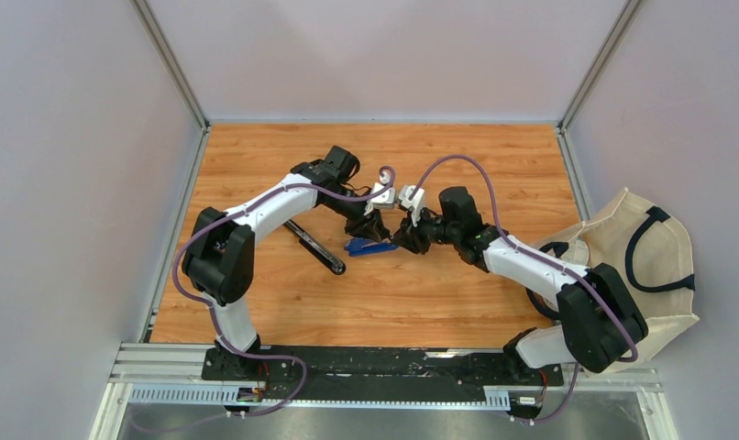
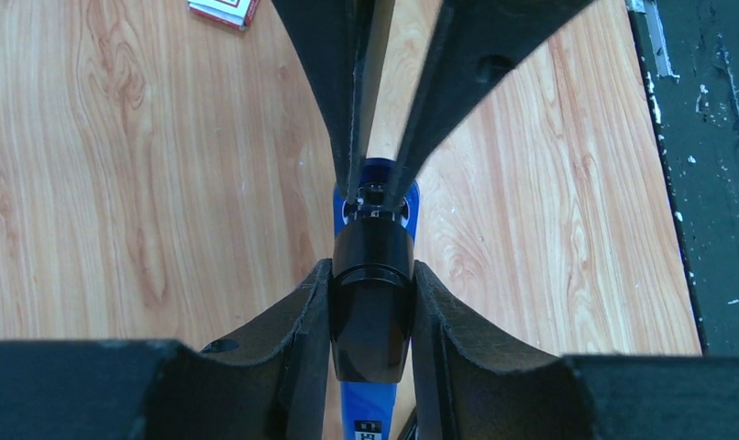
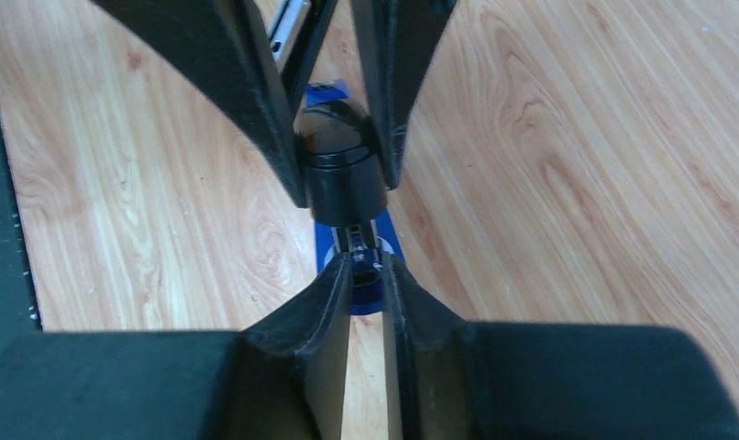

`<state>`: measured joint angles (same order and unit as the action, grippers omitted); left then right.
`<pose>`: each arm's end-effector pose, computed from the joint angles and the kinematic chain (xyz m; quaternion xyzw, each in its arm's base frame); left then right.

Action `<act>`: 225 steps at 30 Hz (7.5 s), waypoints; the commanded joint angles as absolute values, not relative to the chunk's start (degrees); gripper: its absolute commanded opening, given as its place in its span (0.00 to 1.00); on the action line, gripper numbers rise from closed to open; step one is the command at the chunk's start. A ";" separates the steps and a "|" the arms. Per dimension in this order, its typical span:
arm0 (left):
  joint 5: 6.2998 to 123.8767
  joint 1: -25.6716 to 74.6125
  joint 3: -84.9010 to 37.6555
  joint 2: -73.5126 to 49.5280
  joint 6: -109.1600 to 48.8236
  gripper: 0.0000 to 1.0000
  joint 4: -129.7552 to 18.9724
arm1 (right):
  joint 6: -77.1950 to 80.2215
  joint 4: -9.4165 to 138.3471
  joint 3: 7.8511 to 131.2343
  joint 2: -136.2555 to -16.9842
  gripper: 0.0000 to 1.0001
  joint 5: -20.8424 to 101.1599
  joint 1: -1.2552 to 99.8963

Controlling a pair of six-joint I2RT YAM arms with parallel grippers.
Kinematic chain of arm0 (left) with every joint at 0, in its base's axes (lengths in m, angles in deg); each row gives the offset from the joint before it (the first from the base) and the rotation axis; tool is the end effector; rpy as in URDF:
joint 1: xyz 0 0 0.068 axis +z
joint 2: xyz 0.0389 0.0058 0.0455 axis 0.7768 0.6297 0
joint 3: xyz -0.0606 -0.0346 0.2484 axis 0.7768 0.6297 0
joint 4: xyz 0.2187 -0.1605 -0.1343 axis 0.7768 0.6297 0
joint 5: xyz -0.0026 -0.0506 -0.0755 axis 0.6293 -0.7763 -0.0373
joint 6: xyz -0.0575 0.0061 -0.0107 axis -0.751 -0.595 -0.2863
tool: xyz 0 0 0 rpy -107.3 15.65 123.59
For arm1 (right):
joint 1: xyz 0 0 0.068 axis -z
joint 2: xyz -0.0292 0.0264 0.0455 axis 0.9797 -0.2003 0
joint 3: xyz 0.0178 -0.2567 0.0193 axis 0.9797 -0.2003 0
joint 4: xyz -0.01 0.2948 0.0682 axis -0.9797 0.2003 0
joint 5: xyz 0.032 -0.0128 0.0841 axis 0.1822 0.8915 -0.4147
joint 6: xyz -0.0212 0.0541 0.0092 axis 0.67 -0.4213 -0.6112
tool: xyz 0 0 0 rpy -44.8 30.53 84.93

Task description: Load the staples into the stapler

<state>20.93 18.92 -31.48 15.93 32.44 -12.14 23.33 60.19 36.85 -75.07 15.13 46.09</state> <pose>0.3289 -0.2458 0.2061 0.6533 0.5902 -0.3921 0.2667 0.2702 0.1984 0.1744 -0.4616 0.7180 0.3134 0.4160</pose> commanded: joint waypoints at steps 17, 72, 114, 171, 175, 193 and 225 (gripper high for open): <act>11.65 19.33 -38.21 12.36 30.98 0.14 -12.59 | 26.00 66.16 41.02 -81.41 0.18 16.68 45.31; 23.33 21.70 -32.67 13.94 28.44 0.12 -20.85 | 22.57 68.53 42.51 -89.76 0.03 28.64 41.62; 45.74 32.60 -20.97 1.19 16.31 0.05 -35.80 | 13.43 67.65 44.62 -96.26 0.00 45.69 37.85; 56.11 13.97 -9.28 10.07 14.46 0.75 -64.01 | 14.31 70.99 46.29 -95.21 0.00 24.42 43.64; 60.07 13.97 -9.90 10.16 13.23 0.73 -65.15 | 14.13 70.73 46.03 -95.47 0.00 25.82 43.64; 62.97 19.50 -12.27 8.22 4.97 0.68 -64.89 | 13.60 69.67 45.32 -95.56 0.00 28.82 44.08; 70.53 20.20 -14.82 9.99 0.22 0.72 -65.50 | 14.83 70.81 45.33 -94.86 0.00 22.84 44.17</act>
